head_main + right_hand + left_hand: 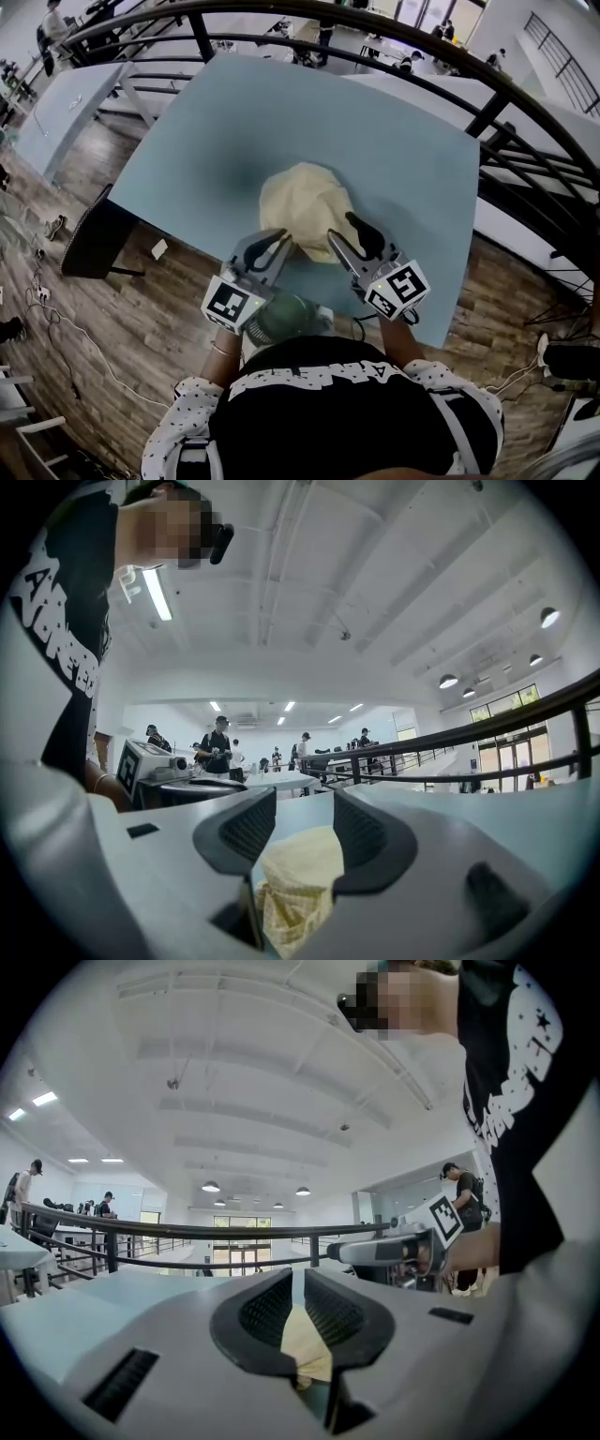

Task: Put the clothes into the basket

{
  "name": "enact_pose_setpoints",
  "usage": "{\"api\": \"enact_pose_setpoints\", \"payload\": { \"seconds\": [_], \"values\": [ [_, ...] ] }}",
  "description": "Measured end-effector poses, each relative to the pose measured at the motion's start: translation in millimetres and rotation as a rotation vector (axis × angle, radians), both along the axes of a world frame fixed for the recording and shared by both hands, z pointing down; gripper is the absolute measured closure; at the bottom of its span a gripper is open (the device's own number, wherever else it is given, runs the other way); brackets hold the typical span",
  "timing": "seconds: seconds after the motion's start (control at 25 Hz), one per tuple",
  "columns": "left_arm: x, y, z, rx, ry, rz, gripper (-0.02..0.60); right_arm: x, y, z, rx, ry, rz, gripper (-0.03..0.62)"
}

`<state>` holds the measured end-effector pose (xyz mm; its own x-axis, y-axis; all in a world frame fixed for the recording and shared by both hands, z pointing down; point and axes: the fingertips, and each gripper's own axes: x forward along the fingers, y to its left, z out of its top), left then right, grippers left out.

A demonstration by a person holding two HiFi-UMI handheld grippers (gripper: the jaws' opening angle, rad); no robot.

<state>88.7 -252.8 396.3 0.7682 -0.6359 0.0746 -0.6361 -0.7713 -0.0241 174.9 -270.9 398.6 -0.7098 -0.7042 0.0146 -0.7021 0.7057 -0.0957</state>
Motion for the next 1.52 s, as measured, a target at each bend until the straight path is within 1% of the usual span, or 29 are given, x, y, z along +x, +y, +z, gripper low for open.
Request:
{"api": "enact_pose_setpoints", "payload": {
  "seconds": [0.28,0.52,0.8,1.24,1.52],
  "values": [
    [-2,1,4,-0.003,-0.015,-0.042,0.523,3,-5,12,-0.018,0.037,-0.012,0.393],
    [4,-5,15,-0.014,-0.028,-0.068,0.503,15,-15,31,-0.043,0.072,-0.027,0.367],
    [7,-15,30,-0.045,-0.049,-0.109,0.46,30,-28,48,-0.079,0.084,-0.034,0.362],
    [-9,-39,50,-0.089,-0.053,-0.195,0.429,36,-47,74,-0.121,0.126,-0.057,0.359],
    [-24,-54,77,-0.151,-0.063,-0.258,0.411,38,-58,91,-0.16,0.131,-0.077,0.358]
  ]
}}
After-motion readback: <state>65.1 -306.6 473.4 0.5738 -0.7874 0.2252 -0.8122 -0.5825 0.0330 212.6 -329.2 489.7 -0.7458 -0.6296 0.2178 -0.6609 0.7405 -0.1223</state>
